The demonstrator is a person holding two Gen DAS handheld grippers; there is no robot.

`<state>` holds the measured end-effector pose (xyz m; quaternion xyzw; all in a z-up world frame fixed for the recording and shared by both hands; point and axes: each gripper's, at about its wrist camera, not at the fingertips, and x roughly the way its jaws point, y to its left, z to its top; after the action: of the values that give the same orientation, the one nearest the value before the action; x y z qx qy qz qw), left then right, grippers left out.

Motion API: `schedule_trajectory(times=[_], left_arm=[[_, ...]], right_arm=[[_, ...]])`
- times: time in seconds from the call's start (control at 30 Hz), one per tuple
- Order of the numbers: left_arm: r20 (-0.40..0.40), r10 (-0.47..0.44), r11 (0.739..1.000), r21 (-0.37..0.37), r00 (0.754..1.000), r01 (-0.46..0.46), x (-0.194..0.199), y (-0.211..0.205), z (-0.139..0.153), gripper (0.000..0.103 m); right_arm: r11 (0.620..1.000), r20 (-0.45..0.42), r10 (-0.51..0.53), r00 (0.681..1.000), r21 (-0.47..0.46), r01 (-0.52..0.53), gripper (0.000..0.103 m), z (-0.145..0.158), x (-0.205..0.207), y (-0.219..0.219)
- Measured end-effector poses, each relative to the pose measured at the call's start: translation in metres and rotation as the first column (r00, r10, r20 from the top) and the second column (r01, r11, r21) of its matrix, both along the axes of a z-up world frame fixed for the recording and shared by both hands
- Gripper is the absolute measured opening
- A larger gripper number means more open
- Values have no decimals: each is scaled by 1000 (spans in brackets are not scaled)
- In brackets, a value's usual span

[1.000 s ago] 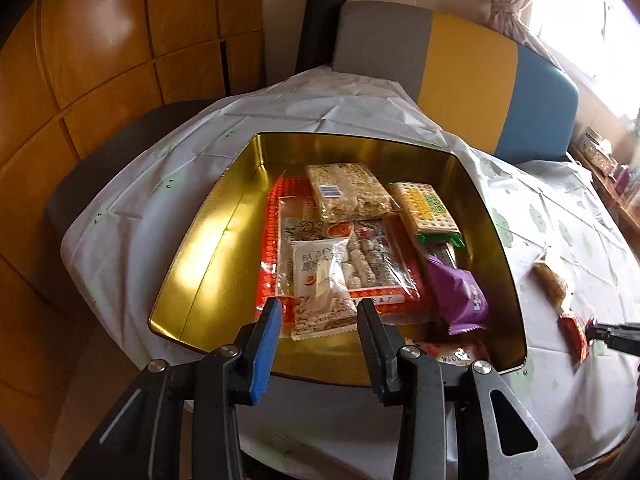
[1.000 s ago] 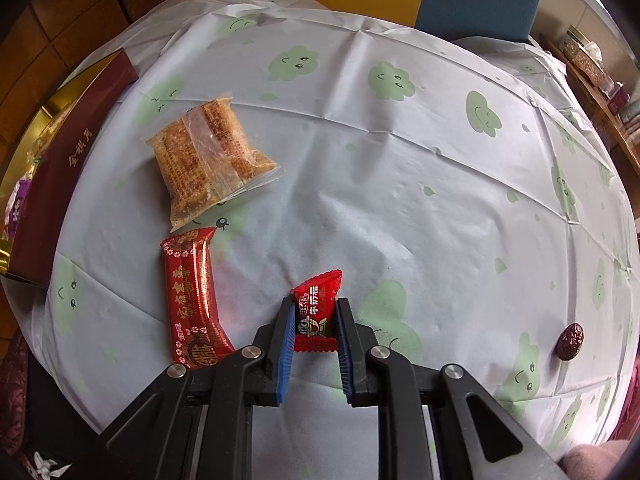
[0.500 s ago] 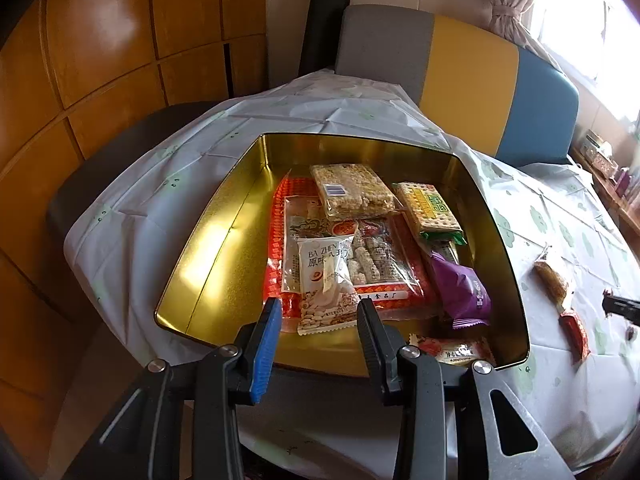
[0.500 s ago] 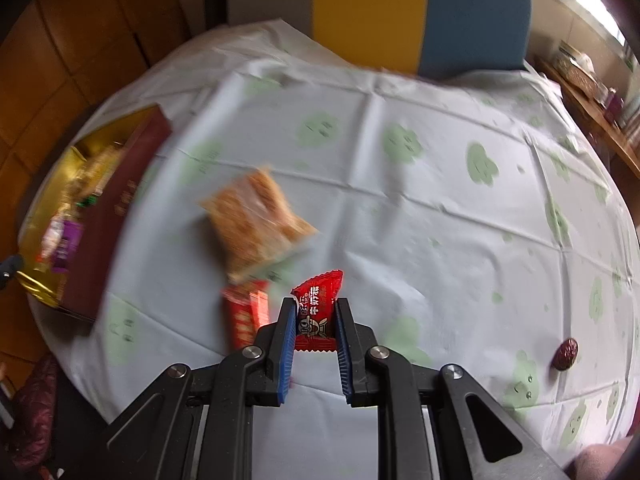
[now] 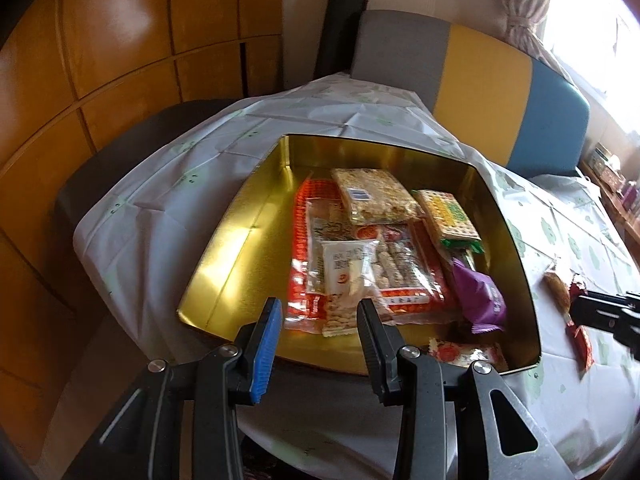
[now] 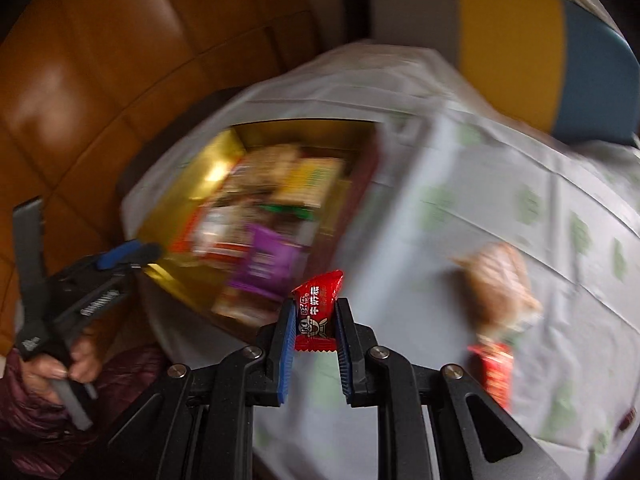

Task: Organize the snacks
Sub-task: 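Carry the small red candy into the gold tin and open the right gripper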

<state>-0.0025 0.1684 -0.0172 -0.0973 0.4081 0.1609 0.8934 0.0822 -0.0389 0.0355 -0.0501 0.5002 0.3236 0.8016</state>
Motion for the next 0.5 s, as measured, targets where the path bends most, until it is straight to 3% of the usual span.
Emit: schedule_trajectory(times=[0.2,0.5], left_arm=[[6,86,996,-20,996,-86,-5,25,-2,40],[9,156,987,-30,988,-156,-9,48,-5,40]], right_arm=[[996,-7,84,996,44,-84,18,-2,-11,46],[991,-28,122,992,58,-120,18,-17,-19,76]])
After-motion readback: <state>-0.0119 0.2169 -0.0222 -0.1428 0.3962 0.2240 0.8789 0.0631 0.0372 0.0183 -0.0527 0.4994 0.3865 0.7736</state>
